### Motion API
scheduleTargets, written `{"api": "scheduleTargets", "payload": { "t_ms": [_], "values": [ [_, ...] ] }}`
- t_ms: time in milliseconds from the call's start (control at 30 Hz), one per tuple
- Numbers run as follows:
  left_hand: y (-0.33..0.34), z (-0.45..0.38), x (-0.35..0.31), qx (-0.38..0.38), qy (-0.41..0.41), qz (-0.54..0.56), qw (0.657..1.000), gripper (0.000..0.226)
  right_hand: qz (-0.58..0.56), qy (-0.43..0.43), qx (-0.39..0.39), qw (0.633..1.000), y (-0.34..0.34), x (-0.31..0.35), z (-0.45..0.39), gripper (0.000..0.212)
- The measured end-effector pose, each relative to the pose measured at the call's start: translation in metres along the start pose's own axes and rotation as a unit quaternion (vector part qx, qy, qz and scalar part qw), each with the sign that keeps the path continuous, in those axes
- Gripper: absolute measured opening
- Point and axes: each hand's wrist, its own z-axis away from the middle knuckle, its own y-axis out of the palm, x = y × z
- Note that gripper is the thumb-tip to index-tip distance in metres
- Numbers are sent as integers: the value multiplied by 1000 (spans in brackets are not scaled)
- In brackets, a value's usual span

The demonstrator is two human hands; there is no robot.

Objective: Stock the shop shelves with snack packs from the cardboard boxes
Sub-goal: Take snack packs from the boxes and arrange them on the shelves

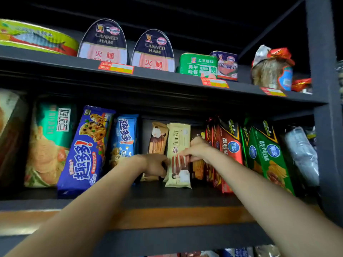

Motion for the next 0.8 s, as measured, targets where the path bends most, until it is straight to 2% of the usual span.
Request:
{"api": "scheduleTargets", "payload": {
  "t_ms": [100, 200, 300, 367, 433, 467, 533, 667, 733, 800],
  "values": [
    [5, -3, 0, -3, -12, -6, 1000, 46, 57, 1, -8, 998, 8, -5, -7, 33],
    [6, -2, 2, -37, -39, -14, 998, 42, 78, -9, -29, 996, 7, -9, -4, 38],
    [-1, 6, 9, -158, -53, 18, 986, 36, 162, -57, -109, 979, -5, 1, 10, 27],
    [-7, 19, 16, -286, -51, 94, 952, 32, 146, -96, -117, 978, -7, 8, 26, 14],
    [-13, 41, 24, -405, -49, 144, 902, 28, 49, -125, -85, 987, -1, 18, 42, 5],
    [-16, 56, 26, -456, -38, 152, 876, 27, -8, -136, -69, 988, 6, 26, 52, 5],
    [-14, 92, 32, -528, -8, 166, 833, 27, -77, -174, -65, 980, 24, 46, 71, 20],
    [25, 182, 64, -609, -32, 196, 768, 35, -173, -293, -92, 936, 83, 90, 131, 29],
    [59, 242, 97, -637, -90, 182, 743, 30, -211, -348, -27, 913, 128, 113, 176, 28],
    [100, 314, 134, -639, -182, 153, 731, 25, -207, -391, 91, 892, 187, 135, 231, 27]
  ]
}}
